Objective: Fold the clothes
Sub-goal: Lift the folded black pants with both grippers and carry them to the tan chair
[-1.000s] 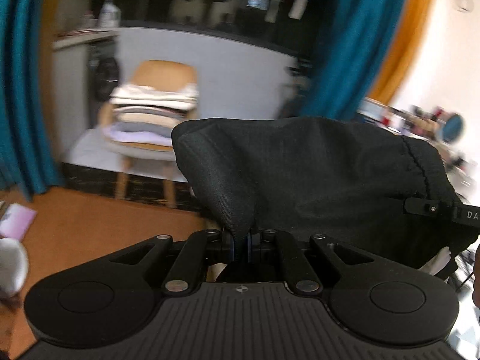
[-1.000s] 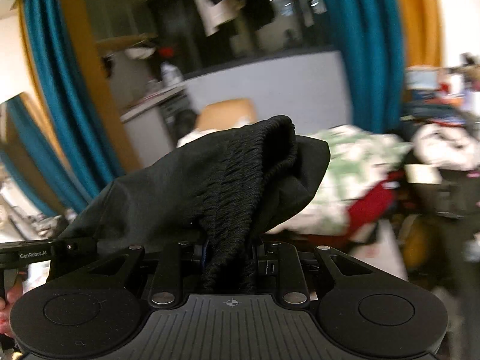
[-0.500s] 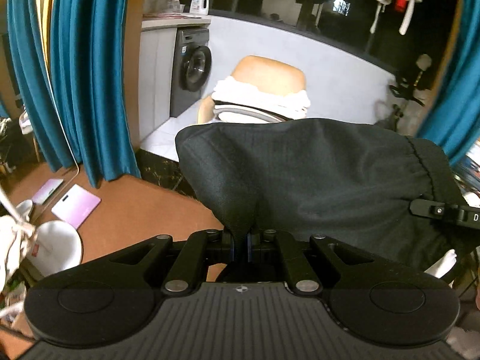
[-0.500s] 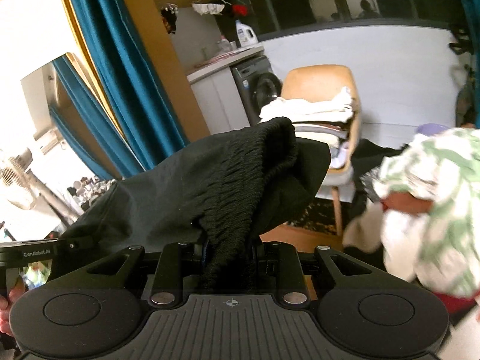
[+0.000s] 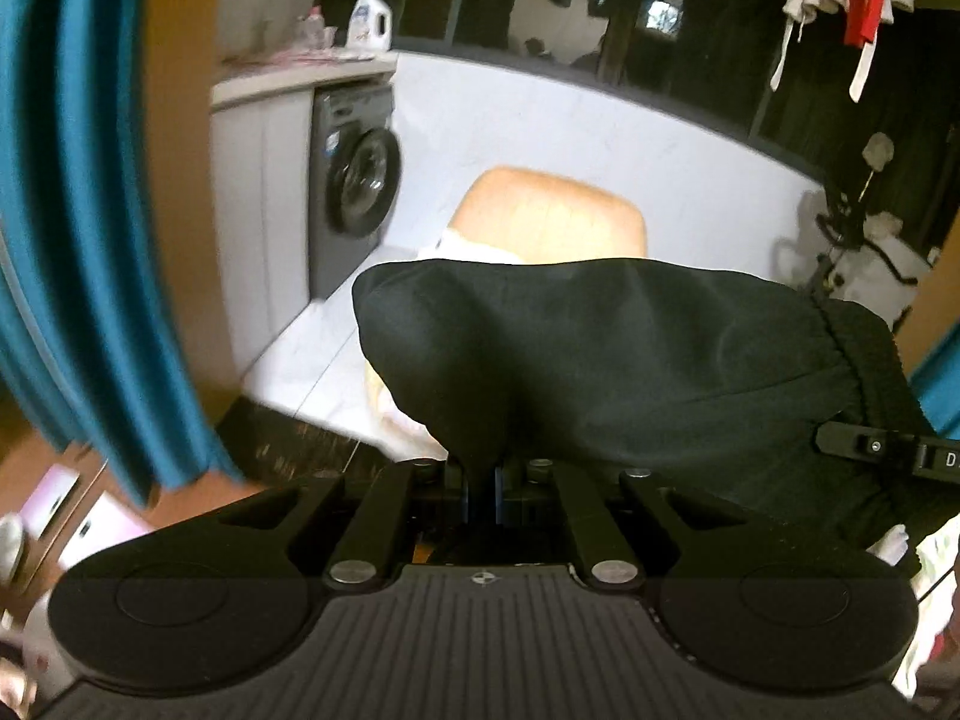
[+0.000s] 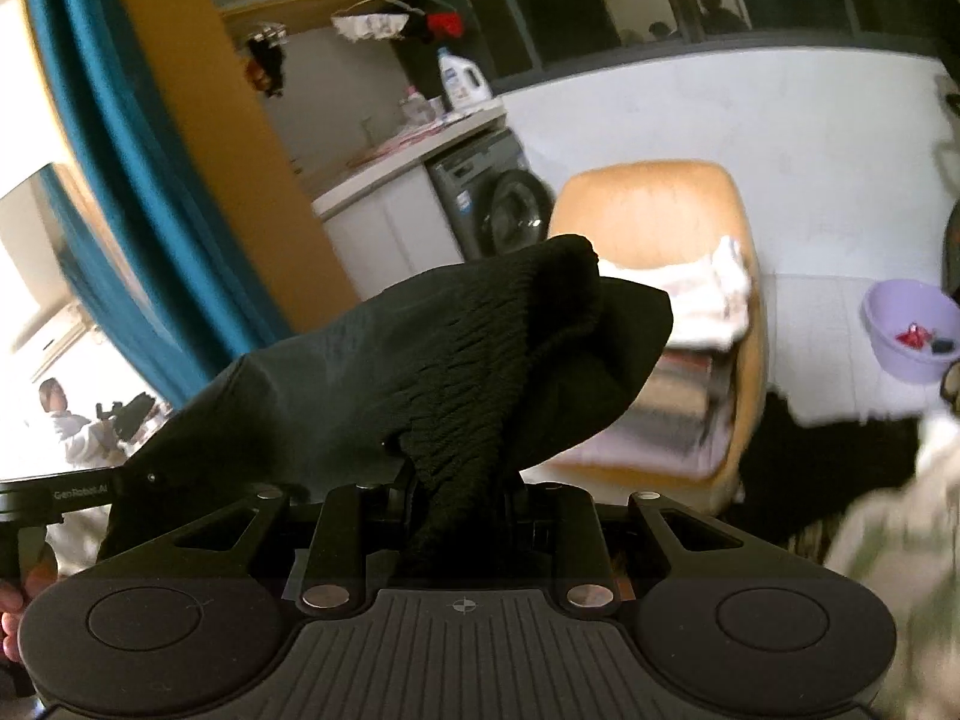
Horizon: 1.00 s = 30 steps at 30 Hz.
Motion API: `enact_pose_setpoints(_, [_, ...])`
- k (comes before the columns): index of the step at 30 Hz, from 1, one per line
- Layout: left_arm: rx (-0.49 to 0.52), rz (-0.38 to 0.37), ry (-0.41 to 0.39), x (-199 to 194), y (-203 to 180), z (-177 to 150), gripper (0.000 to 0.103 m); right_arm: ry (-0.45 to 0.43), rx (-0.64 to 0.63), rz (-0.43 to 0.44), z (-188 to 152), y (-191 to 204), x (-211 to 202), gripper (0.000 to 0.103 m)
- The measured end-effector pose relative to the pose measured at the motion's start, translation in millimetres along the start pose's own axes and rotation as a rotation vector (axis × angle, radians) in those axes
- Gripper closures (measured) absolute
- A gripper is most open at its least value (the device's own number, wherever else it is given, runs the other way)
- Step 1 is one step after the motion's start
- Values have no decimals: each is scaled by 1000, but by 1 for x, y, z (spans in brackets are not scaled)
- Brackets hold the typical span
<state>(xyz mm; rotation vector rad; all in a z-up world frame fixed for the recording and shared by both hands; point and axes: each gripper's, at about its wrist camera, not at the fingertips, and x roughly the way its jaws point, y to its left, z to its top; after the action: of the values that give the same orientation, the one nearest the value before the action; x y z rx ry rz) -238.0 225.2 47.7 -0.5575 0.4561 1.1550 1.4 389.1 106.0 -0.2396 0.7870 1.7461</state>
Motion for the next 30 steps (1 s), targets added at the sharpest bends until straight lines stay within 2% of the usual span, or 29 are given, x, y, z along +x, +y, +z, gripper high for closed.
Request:
enact_pose_setpoints(5, [19,-55,-28,97,10,71,96,-29,5,-60,72,-35,82,81])
enact_pose_setpoints(10, [57,-122,-34,212,29,135,96,-57,13,-131,131,-69,172,81])
enact_pose_setpoints(12, [79,-137,-14,257,37,162,96,-48,49,-163,156,-87,215,81])
enact_pose_setpoints(16, [89,-168,87,359,54,225,96,13,122,-227,206,-127,306,81])
enact_pose_setpoints(19, [141,-187,122,430,60,261,96,53,160,-276,236,-164,361,81])
enact_pose_setpoints(25, [156,-210,216,559,68,291,96,132,259,-360,268,-247,469,81])
enact_pose_setpoints(27, [164,-201,248,601,71,293,96,170,254,-396,263,-271,504,81])
enact_pose_setpoints(30, [220,-179,307,663,71,275,95,239,275,-462,245,-312,556,80])
